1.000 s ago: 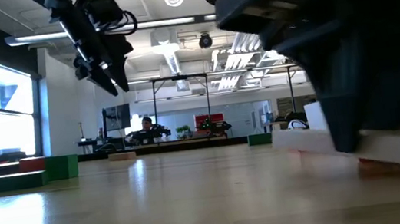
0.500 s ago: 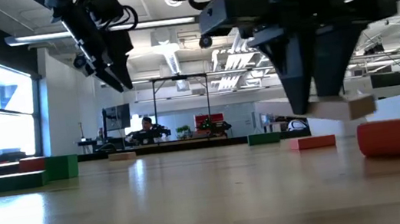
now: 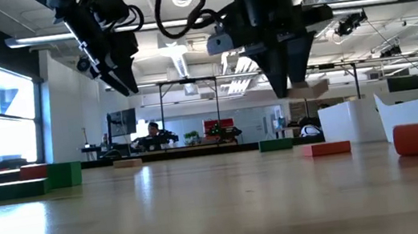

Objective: Sort & place blocks by color
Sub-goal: Put the brown block into the top white bin

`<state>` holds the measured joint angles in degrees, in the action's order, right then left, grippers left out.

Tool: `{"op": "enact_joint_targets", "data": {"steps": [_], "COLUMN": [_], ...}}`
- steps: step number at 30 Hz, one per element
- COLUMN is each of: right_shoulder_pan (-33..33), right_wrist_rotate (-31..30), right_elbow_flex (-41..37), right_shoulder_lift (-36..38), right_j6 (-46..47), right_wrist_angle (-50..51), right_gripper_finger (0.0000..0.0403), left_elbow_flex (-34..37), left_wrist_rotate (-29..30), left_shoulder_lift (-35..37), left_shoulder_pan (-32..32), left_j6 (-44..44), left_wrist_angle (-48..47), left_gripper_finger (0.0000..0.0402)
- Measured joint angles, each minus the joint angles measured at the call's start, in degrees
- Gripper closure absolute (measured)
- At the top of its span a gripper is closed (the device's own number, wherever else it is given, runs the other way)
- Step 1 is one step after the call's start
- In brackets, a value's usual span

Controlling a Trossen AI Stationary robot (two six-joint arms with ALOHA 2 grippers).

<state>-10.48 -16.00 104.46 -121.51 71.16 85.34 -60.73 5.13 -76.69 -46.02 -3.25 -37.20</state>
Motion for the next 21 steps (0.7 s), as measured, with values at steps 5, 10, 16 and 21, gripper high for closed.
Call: {"op": "enact_joint_targets", "data": {"steps": [5,10,16,21], "right_shoulder_pan": [4.72,9.38,15.03,19.82], "right_wrist_rotate": [-2.77,-5.58,-10.0,-12.07], "right_elbow_flex": [1.65,1.13,-1.97,-9.14], "right_shoulder_lift": [0.53,2.45,7.03,13.62], "right_j6": [-4.87,-10.36,-16.52,-17.43], "right_wrist_angle": [4.83,4.61,4.7,4.63], "right_gripper_finger": [0.031,0.031,0.031,0.031], "left_elbow_flex": [0.0,0.0,0.0,0.0], "left_wrist_rotate": [0.0,-0.02,0.06,0.2], "left_shoulder_lift": [0.0,0.0,0.0,0.0], "left_shoulder_pan": [0.0,-0.02,-0.11,-0.13], "left_j6": [0.0,0.0,0.0,-0.96], "left_wrist_angle": [-0.27,-0.27,-0.15,2.18], "left_gripper_finger": [0.0163,0.0163,0.0163,0.0163]}}
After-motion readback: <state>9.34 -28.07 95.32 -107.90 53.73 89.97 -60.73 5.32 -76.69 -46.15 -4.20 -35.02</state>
